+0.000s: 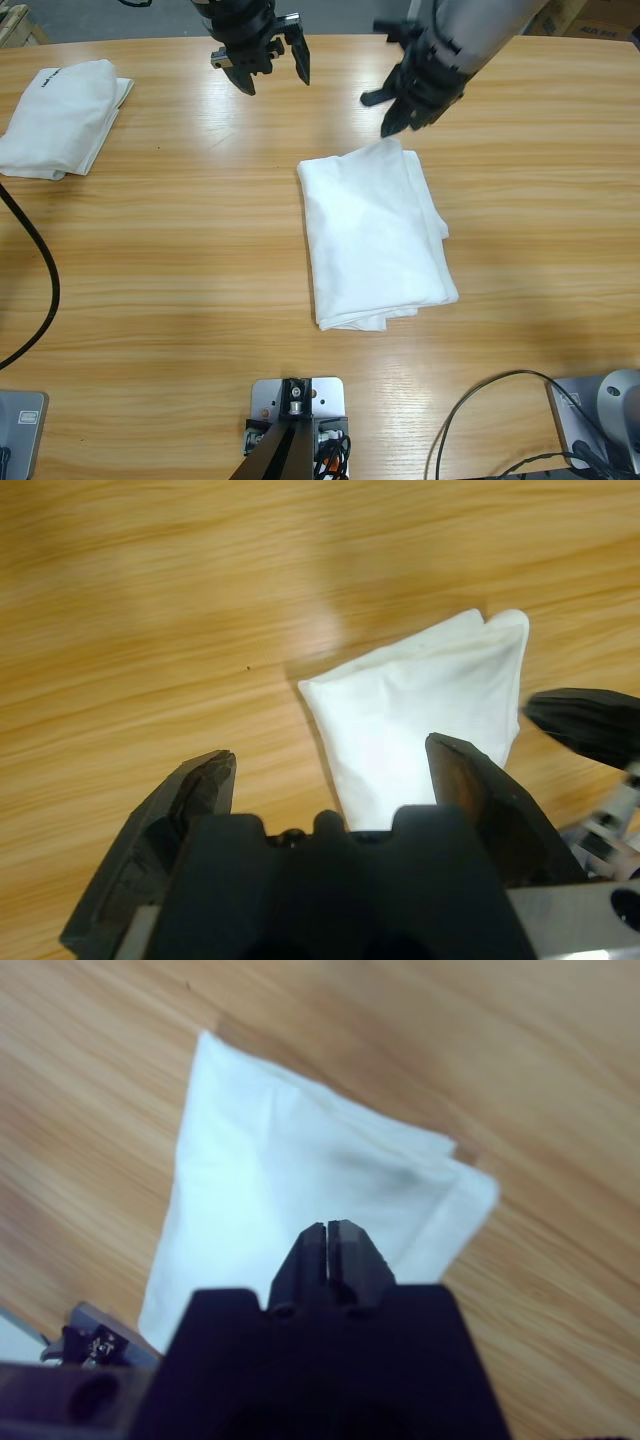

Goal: Fold clothes

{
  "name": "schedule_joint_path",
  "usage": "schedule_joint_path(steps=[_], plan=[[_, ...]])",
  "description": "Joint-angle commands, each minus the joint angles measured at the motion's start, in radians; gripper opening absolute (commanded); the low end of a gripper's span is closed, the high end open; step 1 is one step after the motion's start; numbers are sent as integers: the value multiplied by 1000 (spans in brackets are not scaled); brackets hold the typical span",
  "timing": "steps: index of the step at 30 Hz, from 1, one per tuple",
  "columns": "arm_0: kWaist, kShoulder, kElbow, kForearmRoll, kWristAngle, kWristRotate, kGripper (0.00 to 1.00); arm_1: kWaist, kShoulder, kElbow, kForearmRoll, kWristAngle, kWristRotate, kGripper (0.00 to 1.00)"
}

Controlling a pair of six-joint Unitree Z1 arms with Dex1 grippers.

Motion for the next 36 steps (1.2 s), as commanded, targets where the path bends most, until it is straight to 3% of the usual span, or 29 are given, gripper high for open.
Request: schedule_joint_path(steps=[1,14,26,29,32,33,34,35,36], plan=[[-25,26,-330,163,-1,-9,747,-13,142,49,-31,70,5,0],[-25,21,-322,163,0,-8,747,-117,149,51,-32,-29,-10,0],[-19,-38,-272,163,11,7,747,-192,206,97,-62,-32,-44,0],[-11,-62,-249,163,17,9,747,-215,147,111,-54,-55,-48,0],[-1,-90,-247,163,19,12,747,-215,-36,130,8,-108,-48,0],[2,-104,-234,163,19,17,747,-216,-123,131,46,-107,-42,259],[6,-125,-201,163,19,18,747,-214,-193,132,75,-105,-30,802],[14,-162,-133,163,16,17,749,-208,-261,137,95,-94,-21,978],[25,-198,-70,163,11,15,752,-200,-321,143,113,-76,-13,998]])
